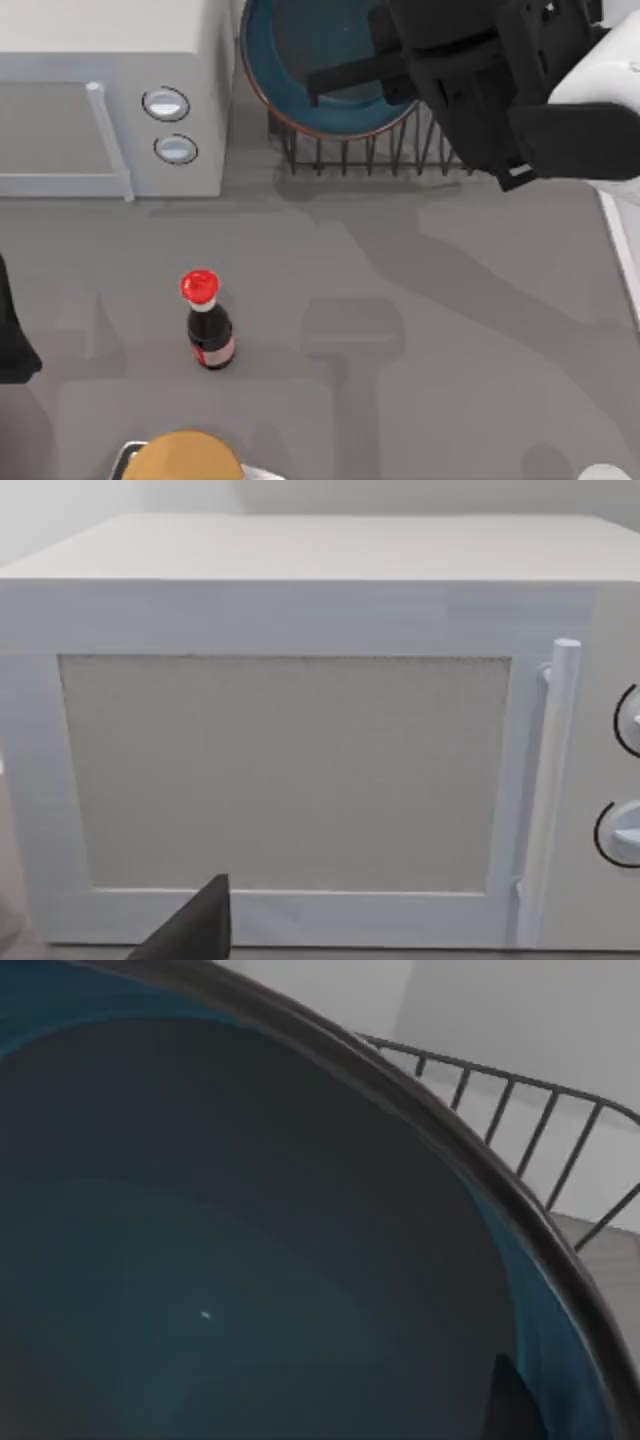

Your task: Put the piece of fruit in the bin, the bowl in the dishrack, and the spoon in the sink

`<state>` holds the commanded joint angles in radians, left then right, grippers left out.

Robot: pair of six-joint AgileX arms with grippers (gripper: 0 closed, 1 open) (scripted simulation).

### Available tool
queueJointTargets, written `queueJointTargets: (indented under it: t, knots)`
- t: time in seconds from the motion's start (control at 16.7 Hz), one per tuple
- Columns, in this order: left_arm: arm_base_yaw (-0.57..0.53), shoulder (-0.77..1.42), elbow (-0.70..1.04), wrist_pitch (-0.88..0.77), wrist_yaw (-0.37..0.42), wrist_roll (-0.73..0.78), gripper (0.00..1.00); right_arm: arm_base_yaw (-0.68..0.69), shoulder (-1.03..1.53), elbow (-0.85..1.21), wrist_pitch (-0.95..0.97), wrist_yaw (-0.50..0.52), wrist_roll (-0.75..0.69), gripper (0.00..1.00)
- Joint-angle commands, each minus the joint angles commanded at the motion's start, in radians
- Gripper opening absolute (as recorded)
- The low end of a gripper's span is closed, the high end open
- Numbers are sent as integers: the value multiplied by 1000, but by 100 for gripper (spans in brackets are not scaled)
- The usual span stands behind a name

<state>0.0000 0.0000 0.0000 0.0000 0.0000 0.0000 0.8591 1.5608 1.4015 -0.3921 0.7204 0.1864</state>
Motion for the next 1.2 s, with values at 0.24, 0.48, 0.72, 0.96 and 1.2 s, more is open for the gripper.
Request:
queueJointTargets:
  t: [0.24, 0.48, 0.72, 0.96, 1.2]
  knots:
    - [0, 0, 0, 0, 0, 0, 100, 123, -74, 22, 267, 243, -108, 0]
    - [0, 0, 0, 0, 0, 0, 100, 179, -120, 36, 369, 341, -155, 0]
    - [0, 0, 0, 0, 0, 0, 100, 174, -117, 34, 367, 339, -153, 0]
    - [0, 0, 0, 0, 0, 0, 100, 133, -48, 33, 436, 300, -153, 0]
    - [0, 0, 0, 0, 0, 0, 100, 15, 150, 8, 668, 189, -159, 0]
